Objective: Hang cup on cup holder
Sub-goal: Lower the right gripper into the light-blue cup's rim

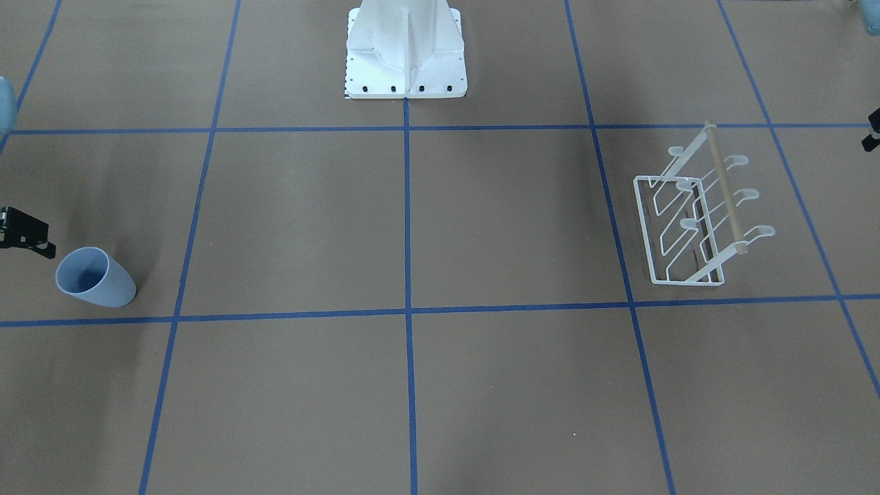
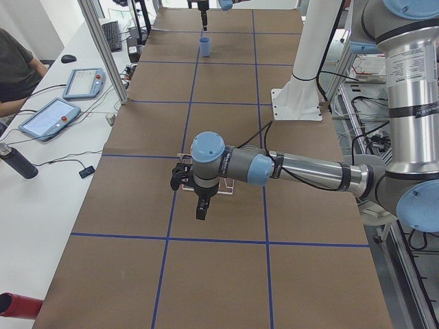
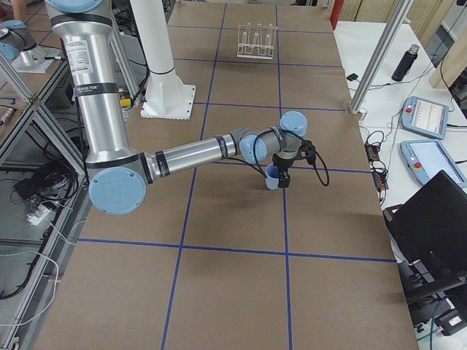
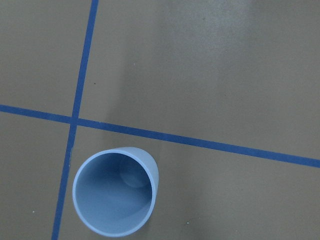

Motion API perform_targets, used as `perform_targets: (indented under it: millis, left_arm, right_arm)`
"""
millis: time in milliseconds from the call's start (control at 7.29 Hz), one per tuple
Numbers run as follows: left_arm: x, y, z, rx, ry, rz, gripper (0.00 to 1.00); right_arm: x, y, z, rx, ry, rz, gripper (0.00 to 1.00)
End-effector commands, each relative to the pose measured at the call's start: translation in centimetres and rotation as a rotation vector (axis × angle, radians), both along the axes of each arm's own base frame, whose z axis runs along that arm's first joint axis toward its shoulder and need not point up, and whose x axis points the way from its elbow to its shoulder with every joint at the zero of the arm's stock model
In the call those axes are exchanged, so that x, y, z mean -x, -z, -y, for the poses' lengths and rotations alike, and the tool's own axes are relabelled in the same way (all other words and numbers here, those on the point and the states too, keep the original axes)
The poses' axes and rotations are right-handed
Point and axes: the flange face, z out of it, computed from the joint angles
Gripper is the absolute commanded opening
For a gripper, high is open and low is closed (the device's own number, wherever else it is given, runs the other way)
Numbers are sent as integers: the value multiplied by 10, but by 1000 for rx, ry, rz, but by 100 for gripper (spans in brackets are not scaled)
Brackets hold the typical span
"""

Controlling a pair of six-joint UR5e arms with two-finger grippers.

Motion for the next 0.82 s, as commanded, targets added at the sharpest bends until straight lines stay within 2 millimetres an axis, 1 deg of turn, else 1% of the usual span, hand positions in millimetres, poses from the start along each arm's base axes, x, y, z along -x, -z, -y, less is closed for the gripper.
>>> perform_targets:
  millis: [0,137,274,411,549,686]
  left_arm:
    - [0,1,0,-2,0,-4,98]
    - [0,4,0,-7,-1,-6,98]
    - [0,4,0,-7,-1,-4,99]
    - [0,7,-1,-12,0,-8,99]
    - [0,8,-1,-12,0,-8,98]
    - [0,8,0,-12,0,-8,99]
  right_arm:
    - [25,-14,15,5,14,-29,100]
    - [29,-26,15,28,19,-39,100]
    - [31,-28,14,32,24,-40,100]
    - [44,-39,11,46,45,-48,98]
    - [46,-36,11,32,45,-39,32]
    - [46,-37,10,36,43,-40,0]
